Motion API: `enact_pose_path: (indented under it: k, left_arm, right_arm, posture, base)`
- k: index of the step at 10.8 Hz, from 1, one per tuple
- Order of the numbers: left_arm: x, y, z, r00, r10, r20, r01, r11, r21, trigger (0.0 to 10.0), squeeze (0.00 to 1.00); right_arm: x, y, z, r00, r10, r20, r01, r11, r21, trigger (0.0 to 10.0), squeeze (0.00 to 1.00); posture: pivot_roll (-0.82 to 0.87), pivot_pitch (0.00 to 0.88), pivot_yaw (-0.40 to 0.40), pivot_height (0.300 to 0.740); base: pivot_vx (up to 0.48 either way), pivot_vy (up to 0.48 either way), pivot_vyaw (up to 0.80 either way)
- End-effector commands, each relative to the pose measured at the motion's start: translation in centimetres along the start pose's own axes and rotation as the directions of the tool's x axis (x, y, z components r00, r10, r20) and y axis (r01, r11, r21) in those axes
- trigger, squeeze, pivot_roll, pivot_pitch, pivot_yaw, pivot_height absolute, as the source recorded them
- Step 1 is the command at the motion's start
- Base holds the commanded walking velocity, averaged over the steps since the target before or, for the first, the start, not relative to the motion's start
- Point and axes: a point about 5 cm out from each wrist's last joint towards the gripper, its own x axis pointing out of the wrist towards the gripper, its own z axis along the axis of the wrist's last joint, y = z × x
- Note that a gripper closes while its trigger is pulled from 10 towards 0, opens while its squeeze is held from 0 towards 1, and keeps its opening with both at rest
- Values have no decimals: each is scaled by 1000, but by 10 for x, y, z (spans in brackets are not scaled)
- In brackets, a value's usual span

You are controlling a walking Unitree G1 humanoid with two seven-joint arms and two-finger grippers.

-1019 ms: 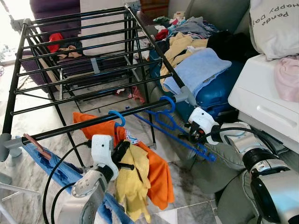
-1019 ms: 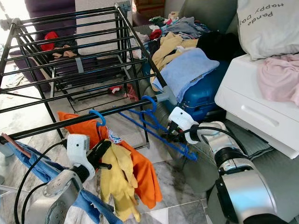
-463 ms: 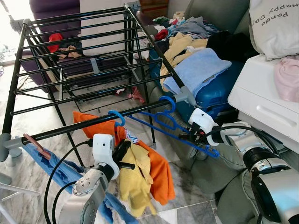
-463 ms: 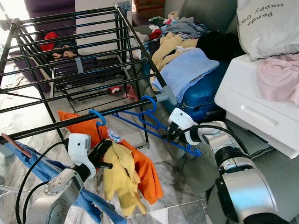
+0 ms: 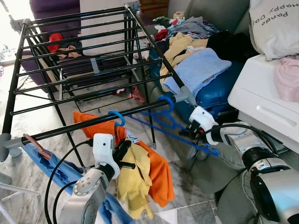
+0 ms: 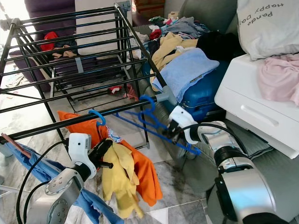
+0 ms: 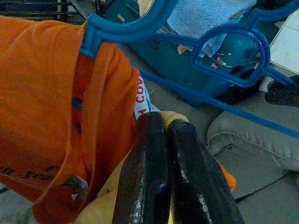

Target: Hang hanger

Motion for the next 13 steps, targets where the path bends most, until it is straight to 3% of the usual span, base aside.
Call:
enact_pose_path:
  k: [1, 3, 4, 7, 8, 9, 10, 13]
  left_arm:
    - [1, 0, 6, 999, 9, 31, -10, 1000, 19, 10000, 0]
    - [-1, 0, 4, 999, 17, 30, -18, 1000, 13, 10000, 0]
    - [-3, 1, 4, 999, 36, 36, -37, 999, 29, 10000, 0]
    - [-2, 1, 7, 997, 52, 56, -54, 997, 46, 10000, 0]
    - [-2, 1, 6, 997, 55, 52, -57, 997, 55, 10000, 0]
    - [-2, 1, 6, 997, 57, 52, -61, 996, 59, 10000, 0]
    - [-2, 2, 6, 997, 59, 52, -62, 996, 59, 10000, 0]
    - [-1, -1, 4, 997, 62, 49, -64, 997, 53, 10000, 0]
  right_arm:
    - [2, 0, 5, 998, -33, 49, 31, 999, 30, 0, 0]
    - [7, 3, 2, 987, -113, 111, 103, 990, 91, 0, 0]
    - [11, 4, 1, 958, -238, 162, 212, 964, 161, 0, 0]
    - [16, 24, -3, 881, -409, 237, 348, 900, 262, 39, 0]
    - [14, 31, -7, 856, -463, 231, 391, 871, 296, 2745, 0]
    - [9, 41, -15, 836, -505, 215, 443, 852, 280, 3922, 0]
    - [6, 54, -20, 839, -507, 200, 441, 847, 295, 10000, 0]
    - [7, 69, -31, 868, -490, 82, 429, 822, 375, 10000, 0]
  posture:
    - [-64, 0, 14, 740]
    - [-63, 0, 12, 740]
    - [-62, 0, 12, 740]
    - [-67, 0, 21, 740]
    - [-71, 0, 23, 740]
    - [-73, 0, 20, 740]
    - [-74, 0, 19, 740]
    - [-77, 0, 5, 740]
  base:
    - [0, 0, 0]
    - [0, 0, 0]
    - [0, 0, 0]
    - [0, 0, 0]
    - [0, 0, 0]
    - [0, 0, 0]
    - [0, 0, 0]
    - [-82, 0, 0]
